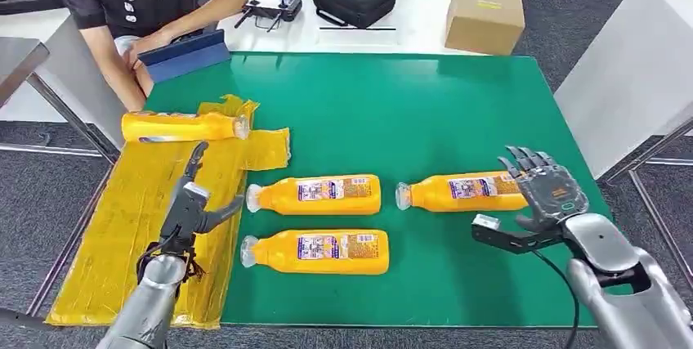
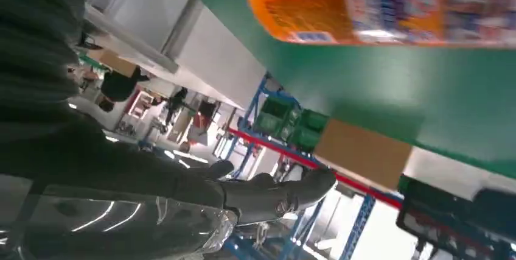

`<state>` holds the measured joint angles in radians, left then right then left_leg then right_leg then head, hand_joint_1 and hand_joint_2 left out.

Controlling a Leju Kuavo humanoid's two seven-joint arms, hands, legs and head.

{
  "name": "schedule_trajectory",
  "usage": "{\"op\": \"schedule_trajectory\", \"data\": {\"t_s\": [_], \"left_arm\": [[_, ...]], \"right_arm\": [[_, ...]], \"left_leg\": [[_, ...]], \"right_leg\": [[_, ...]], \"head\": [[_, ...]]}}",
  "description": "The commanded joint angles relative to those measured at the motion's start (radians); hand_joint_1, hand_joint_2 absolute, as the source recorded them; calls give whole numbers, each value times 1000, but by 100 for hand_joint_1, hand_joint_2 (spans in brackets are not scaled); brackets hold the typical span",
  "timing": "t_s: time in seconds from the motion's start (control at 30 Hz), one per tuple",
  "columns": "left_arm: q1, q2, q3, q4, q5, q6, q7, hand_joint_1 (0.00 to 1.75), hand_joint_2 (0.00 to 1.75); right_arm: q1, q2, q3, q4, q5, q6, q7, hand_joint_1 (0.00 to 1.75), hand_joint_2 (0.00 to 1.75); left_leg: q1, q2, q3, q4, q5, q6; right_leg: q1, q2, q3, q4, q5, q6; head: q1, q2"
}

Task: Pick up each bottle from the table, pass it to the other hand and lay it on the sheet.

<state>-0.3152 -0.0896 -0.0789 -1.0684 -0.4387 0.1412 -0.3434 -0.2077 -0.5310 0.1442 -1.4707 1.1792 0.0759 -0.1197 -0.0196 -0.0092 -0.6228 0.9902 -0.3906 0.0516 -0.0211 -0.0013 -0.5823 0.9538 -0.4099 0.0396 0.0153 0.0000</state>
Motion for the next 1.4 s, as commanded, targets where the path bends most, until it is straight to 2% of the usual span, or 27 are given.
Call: {"op": "schedule_trajectory", "data": {"t_s": [0.03, 0.3, 0.43, 0.47, 0.5, 0.67, 0.87, 1.0, 1.07, 1.13, 1.3, 1.4], "left_arm": [[-5, 5, -66, -82, 10, -6, 22, 0, 175], [2, 0, -68, -83, 19, -5, 15, 0, 175], [3, -8, -77, -87, 26, -8, 13, 0, 175], [1, -11, -77, -87, 30, -7, 15, 0, 175], [1, -12, -80, -88, 30, -9, 15, 0, 175], [4, -14, -81, -89, 30, -9, 15, 0, 175], [21, -17, -79, -103, 30, -15, 16, 0, 175], [28, -15, -75, -124, 30, -14, 18, 0, 175], [32, -14, -71, -130, 29, -14, 25, 0, 175], [35, -14, -59, -126, 31, -13, 31, 0, 175], [43, -17, -38, -121, 24, -15, 34, 0, 175], [50, -14, -35, -115, 23, -14, 34, 0, 175]], "right_arm": [[-61, 0, -33, 153, -9, 13, -26, 0, 175], [-51, 3, -38, 159, -10, 10, -25, 0, 175], [-62, 15, -36, 202, -5, 6, -33, 0, 175], [-66, 20, -36, 226, -2, -14, -41, 0, 175], [-65, 23, -36, 242, 0, -28, -50, 0, 175], [-60, 29, -36, 253, 4, -45, -54, 0, 175], [-90, 98, -24, 339, 14, -134, -108, 0, 175], [-102, 117, -14, 385, 15, -155, -117, 0, 175], [-112, 124, -9, 412, 17, -168, -125, 0, 175], [-134, 141, -4, 459, 17, -198, -141, 0, 175], [-166, 195, 3, 516, 47, -237, -136, 0, 175], [-149, 219, 11, 509, 63, -249, -123, 0, 175]], "left_leg": [[1, 1, 4, 0, -2, -4], [1, 1, 3, 0, -1, -3], [2, 2, 7, 0, -3, -4], [1, 1, 3, -1, 0, -2], [1, 2, 7, 0, -3, -4], [1, 1, 3, -1, -1, -2], [2, 4, 8, -1, -3, -5], [2, 3, 5, -1, -1, -3], [2, 4, 9, -1, -3, -6], [2, 3, 3, -1, -1, -2], [2, 5, 6, -1, -2, -4], [2, 5, 6, -1, -2, -4]], "right_leg": [[1, 1, 4, -1, -1, -2], [1, 1, 3, -1, 0, -1], [2, 1, 7, -2, -2, -2], [1, 0, 2, -1, 0, -1], [1, 1, 7, -2, -2, -2], [1, 1, 3, -2, 0, -1], [2, 3, 7, -2, -1, -3], [2, 2, 4, -2, 0, -2], [2, 3, 8, -2, -1, -3], [2, 3, 3, -2, 0, -1], [2, 5, 5, -2, 0, -2], [2, 4, 5, -2, 0, -2]], "head": [[0, 0], [0, 0], [0, 0], [0, 0], [0, 0], [0, 0], [0, 0], [0, 0], [0, 0], [0, 0], [0, 0], [0, 0]]}}
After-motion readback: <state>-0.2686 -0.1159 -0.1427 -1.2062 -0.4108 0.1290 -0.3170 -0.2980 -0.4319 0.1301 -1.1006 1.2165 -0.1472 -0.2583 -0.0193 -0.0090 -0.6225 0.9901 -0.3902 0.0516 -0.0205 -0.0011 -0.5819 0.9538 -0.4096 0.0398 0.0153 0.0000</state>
